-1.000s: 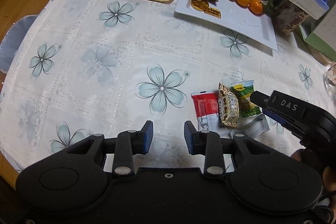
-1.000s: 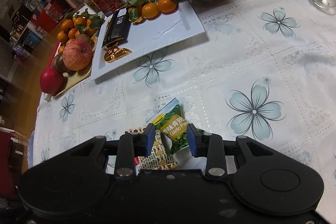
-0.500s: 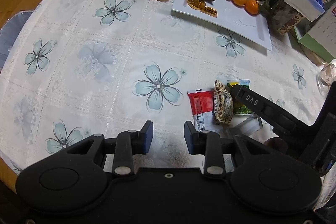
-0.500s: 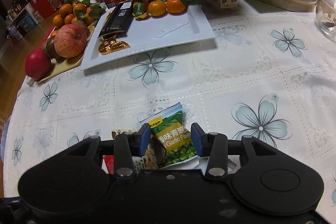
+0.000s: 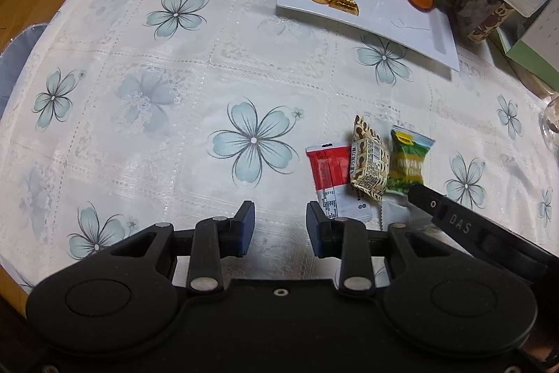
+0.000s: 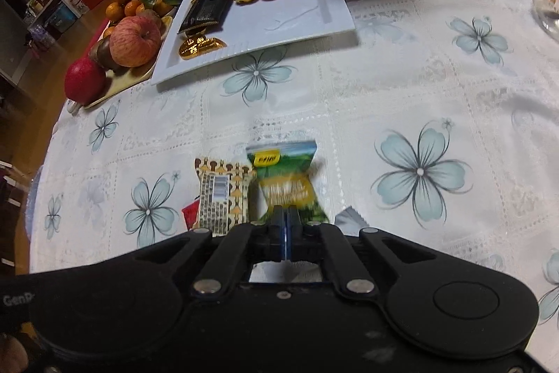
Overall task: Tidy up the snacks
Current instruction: 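Grasp the red-white packet with the left tool while the right tool reaches the white bar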
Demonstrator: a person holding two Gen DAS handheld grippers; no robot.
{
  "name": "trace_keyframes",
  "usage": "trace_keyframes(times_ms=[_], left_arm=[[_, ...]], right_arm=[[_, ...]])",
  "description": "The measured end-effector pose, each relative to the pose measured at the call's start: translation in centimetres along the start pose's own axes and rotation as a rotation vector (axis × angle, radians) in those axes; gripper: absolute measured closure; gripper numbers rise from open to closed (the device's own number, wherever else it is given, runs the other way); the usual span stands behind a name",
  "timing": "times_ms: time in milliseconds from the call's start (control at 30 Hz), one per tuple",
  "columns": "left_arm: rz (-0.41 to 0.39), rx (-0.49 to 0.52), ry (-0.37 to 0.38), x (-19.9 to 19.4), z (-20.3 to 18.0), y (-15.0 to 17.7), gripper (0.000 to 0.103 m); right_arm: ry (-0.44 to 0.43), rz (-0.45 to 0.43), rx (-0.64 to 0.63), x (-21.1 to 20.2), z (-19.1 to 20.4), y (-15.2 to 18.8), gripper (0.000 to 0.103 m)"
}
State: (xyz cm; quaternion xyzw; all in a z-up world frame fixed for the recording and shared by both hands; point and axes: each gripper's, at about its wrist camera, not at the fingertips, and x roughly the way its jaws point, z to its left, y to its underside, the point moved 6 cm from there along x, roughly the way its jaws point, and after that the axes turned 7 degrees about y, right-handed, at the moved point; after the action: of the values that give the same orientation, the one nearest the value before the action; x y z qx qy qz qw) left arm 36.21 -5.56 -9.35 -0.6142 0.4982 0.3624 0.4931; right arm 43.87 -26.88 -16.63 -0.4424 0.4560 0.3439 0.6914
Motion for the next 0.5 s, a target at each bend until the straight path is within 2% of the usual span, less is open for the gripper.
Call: trace_keyframes(times_ms=[133,200,267,367,500], left_arm=[[0.006,0.010,-0.011,0.4,-0.4,0.3,0.062],[0.008,0.015,-0.011,0.4,-0.4,0.4,0.062],[0.006,0.016,-0.009,0.2,-0.3,0.4,0.062],[0.003,0.005,0.000,0.0,0.0,0.2,0.062],[-0.001,-0.016,0.011,-0.3,0.3,0.0,0.062]], right_arm=[[-0.051,0.048,0.115,-0.1,-1.4,0.3,0.096],[-0.057,0.073,0.161,-0.6,-1.5,0.2,0.085],[-0.058,0.068,0.209,-1.3,-1.8,0.1,0.078],[-0.051,0.052,0.223,-2.3,-2.0,0.1,0.077],[-0.063,0.126,0.269,-2.1,-2.4,1.1,0.075]])
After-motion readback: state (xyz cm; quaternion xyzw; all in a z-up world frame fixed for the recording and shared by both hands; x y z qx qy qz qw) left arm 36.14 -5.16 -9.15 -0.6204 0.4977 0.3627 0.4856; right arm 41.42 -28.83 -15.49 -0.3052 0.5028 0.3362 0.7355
